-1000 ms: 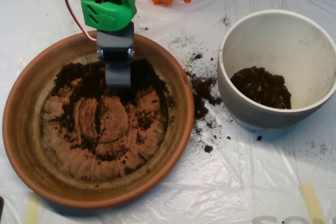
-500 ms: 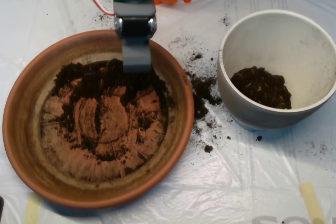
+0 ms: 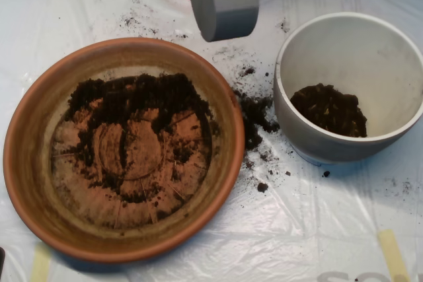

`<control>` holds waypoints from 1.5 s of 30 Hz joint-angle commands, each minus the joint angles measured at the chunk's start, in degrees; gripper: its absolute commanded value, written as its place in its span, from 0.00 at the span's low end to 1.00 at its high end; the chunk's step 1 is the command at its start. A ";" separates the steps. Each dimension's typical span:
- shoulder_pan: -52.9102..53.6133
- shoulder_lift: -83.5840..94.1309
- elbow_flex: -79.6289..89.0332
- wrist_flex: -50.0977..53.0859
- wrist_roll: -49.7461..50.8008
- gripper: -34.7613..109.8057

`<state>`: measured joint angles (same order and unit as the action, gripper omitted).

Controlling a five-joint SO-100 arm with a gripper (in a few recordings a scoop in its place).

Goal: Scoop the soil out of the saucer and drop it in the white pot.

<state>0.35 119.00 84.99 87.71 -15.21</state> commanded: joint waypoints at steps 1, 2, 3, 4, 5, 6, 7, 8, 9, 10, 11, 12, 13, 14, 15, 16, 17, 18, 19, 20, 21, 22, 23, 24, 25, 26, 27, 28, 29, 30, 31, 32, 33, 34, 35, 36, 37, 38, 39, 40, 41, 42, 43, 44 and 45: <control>-1.14 -4.22 -13.27 3.16 -0.09 0.24; -1.58 -5.54 -15.12 3.78 -0.09 0.24; -2.11 -6.68 -16.79 4.31 -0.09 0.24; -2.72 -7.82 -18.19 4.92 0.00 0.24; -3.43 -8.61 -18.90 5.10 0.00 0.24; -4.13 -9.58 -19.69 5.19 0.18 0.24; -5.01 -10.46 -20.57 5.45 0.35 0.24; -6.15 -11.60 -21.45 5.98 0.44 0.24; -7.47 -12.30 -21.88 6.06 0.44 0.24; -8.88 -12.92 -21.97 5.80 0.26 0.24; -10.55 -13.71 -22.41 5.80 -0.26 0.24; -12.04 -14.68 -22.94 5.80 -0.62 0.24; -13.71 -15.82 -23.64 5.98 -1.14 0.24; -15.29 -17.14 -24.52 6.33 -1.67 0.24; -17.23 -17.93 -24.79 6.42 -2.55 0.24; -18.98 -18.54 -24.61 6.15 -3.43 0.24; -20.57 -19.34 -24.61 5.98 -3.87 0.24; -21.88 -20.04 -24.79 5.89 -4.31 0.24; -23.03 -20.65 -24.79 5.80 -4.75 0.24; -23.99 -21.18 -24.79 5.62 -5.01 0.24; -24.52 -21.71 -24.61 5.27 -5.19 0.24; -24.96 -22.24 -24.52 4.92 -5.19 0.24; -25.14 -22.68 -24.52 4.57 -5.10 0.24; -25.22 -22.94 -24.61 4.31 -4.92 0.25; -25.22 -23.29 -24.70 4.13 -4.66 0.28; -25.22 -23.99 -25.31 4.31 -4.48 0.31; -25.14 -24.79 -25.93 4.66 -4.13 0.33; -25.14 -25.14 -25.84 4.66 -4.04 0.38; -25.14 -25.49 -25.58 4.75 -4.04 0.43; -25.14 -25.66 -25.22 4.75 -4.04 0.45; -25.22 -25.66 -24.70 4.75 -4.22 0.48; -25.22 -25.58 -24.08 4.75 -4.39 0.50; -25.22 -25.31 -23.55 4.75 -4.39 0.51; -25.14 -24.96 -22.94 4.75 -4.57 0.52; -25.05 -24.43 -22.24 4.57 -4.57 0.53; -25.05 -23.64 -21.09 4.13 -4.83 0.53; -25.05 -23.12 -20.21 3.96 -4.83 0.53; -25.14 -22.76 -19.51 3.87 -5.01 0.53; -25.22 -22.24 -18.72 3.78 -5.01 0.53; -25.14 -21.62 -18.02 3.52 -4.66 0.53; -24.79 -20.92 -17.67 3.16 -3.96 0.53; -23.91 -19.86 -17.49 2.72 -2.46 0.53; -22.41 -18.46 -17.31 2.02 -0.70 0.53; -20.48 -16.96 -17.14 1.32 0.70 0.54; -18.02 -15.91 -17.58 1.05 2.46 0.54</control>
<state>-21.80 94.57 67.85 90.26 -15.56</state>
